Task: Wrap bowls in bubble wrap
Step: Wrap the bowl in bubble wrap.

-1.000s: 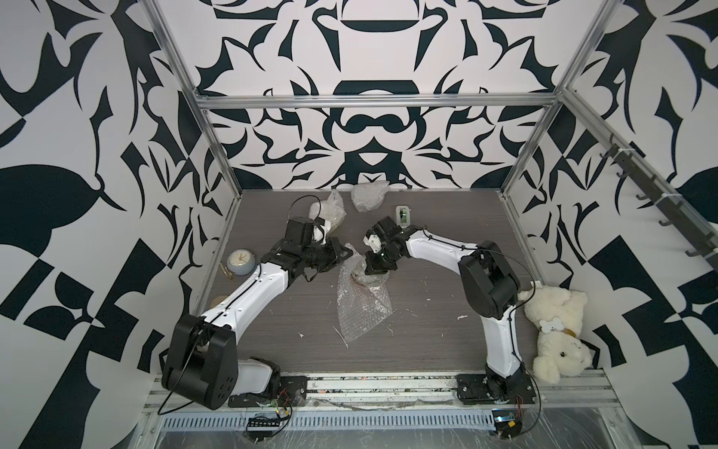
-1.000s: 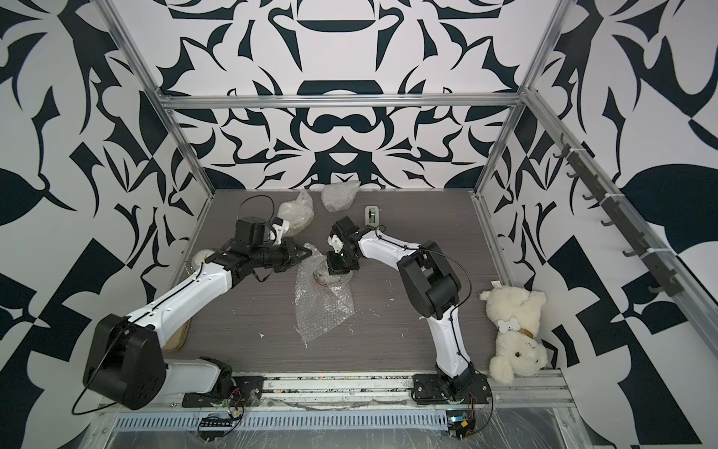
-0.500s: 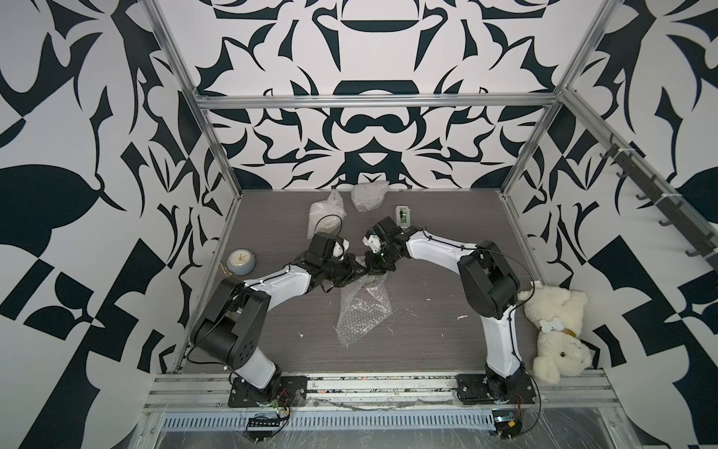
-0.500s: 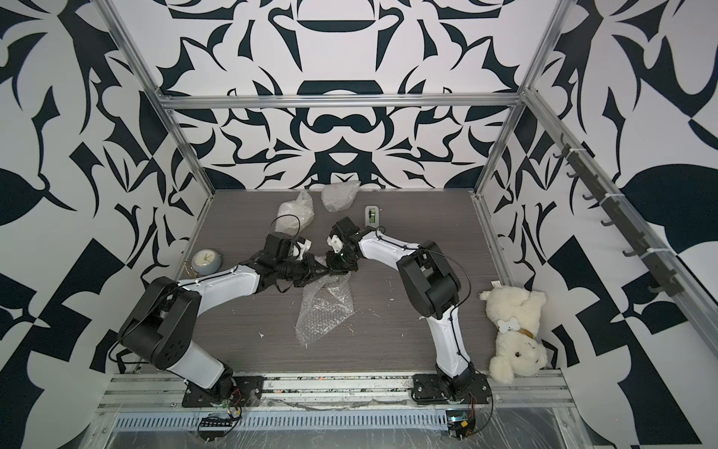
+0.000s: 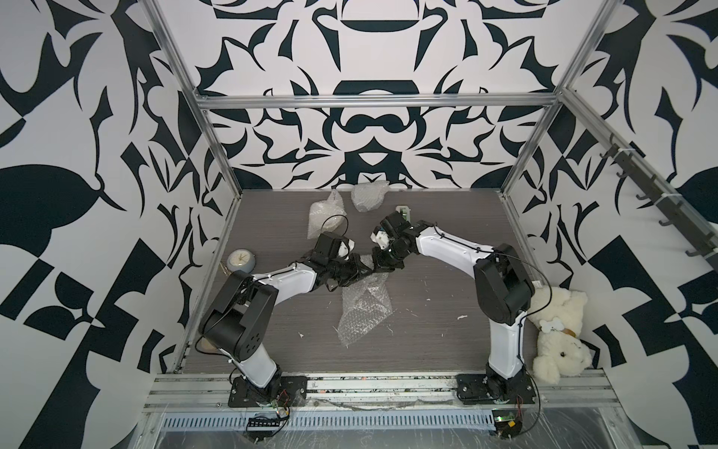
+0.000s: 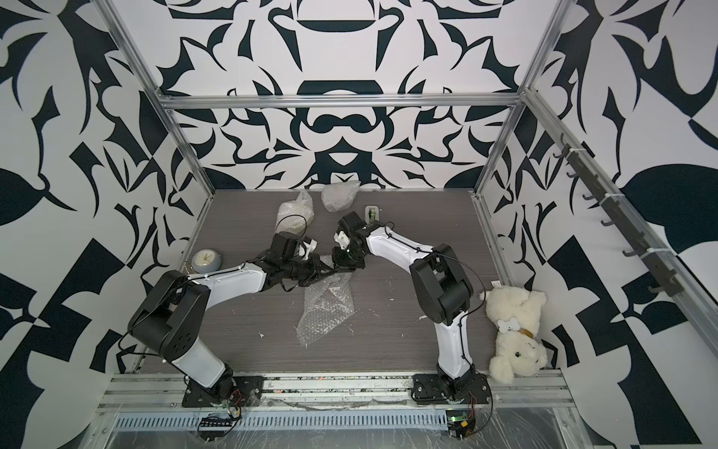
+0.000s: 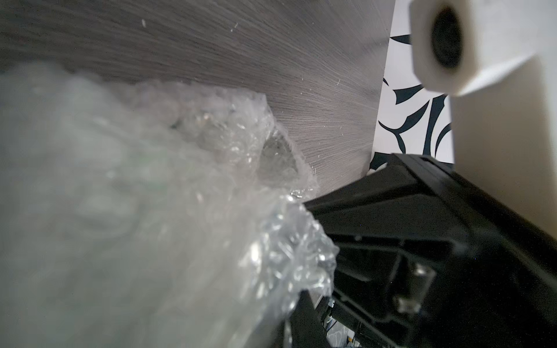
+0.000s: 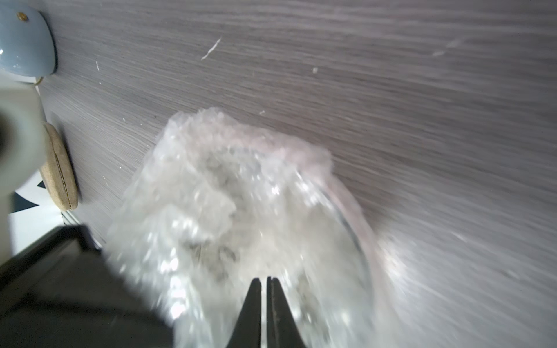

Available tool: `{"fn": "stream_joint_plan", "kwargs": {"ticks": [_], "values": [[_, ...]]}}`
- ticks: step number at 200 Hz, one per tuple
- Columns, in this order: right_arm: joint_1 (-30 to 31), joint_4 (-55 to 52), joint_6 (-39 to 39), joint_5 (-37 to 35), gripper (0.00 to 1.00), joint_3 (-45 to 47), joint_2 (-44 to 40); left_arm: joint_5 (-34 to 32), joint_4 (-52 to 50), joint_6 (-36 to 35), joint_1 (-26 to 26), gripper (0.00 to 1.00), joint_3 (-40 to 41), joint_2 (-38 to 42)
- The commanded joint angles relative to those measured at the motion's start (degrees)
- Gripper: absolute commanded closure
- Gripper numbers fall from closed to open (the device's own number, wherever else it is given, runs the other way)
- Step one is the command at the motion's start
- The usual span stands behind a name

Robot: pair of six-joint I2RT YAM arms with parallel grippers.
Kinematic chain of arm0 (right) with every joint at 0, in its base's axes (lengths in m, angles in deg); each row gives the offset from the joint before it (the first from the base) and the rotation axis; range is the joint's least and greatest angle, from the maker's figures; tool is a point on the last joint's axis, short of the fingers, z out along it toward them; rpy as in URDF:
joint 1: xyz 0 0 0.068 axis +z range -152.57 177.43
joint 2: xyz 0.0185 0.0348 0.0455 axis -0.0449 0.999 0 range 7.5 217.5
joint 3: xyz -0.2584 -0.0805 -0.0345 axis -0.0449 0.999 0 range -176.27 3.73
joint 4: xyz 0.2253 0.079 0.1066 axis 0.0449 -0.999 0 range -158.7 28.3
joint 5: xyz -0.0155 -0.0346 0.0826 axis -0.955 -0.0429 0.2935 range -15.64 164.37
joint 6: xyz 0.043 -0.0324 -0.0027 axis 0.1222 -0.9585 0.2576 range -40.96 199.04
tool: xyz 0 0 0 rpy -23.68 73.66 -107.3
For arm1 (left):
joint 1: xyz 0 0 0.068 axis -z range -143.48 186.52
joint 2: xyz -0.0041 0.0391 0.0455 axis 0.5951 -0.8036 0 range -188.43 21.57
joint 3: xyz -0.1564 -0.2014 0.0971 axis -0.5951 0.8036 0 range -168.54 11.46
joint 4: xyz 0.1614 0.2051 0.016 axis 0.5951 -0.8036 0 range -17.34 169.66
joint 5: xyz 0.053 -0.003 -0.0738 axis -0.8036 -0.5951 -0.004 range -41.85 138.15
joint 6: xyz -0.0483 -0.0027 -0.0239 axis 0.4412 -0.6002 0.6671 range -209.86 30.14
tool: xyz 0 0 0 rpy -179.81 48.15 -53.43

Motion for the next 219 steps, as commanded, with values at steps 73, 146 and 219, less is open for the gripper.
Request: {"fn": "stream_joint_plan", "kwargs": {"ticks": [73,146,219], "values": [[-0.8,-1.01,-1.4,1.04,0.9,-8.72,0.65,-1.68,-6.28,-4.0,3.53,0.92,-3.54,-3.94],[0.39,-2.92,-3.23,0.19,0.91,-5.47,6.94,-2.92,-7.64,-4.54,3.53,0.75,-4.38,-4.26],[0.29,-5.94,-8.87,-3.34,0.91,-7.67,9.94,-19.59,-24.48,-8.11,1.28,0.42,-6.56,3.87]]}}
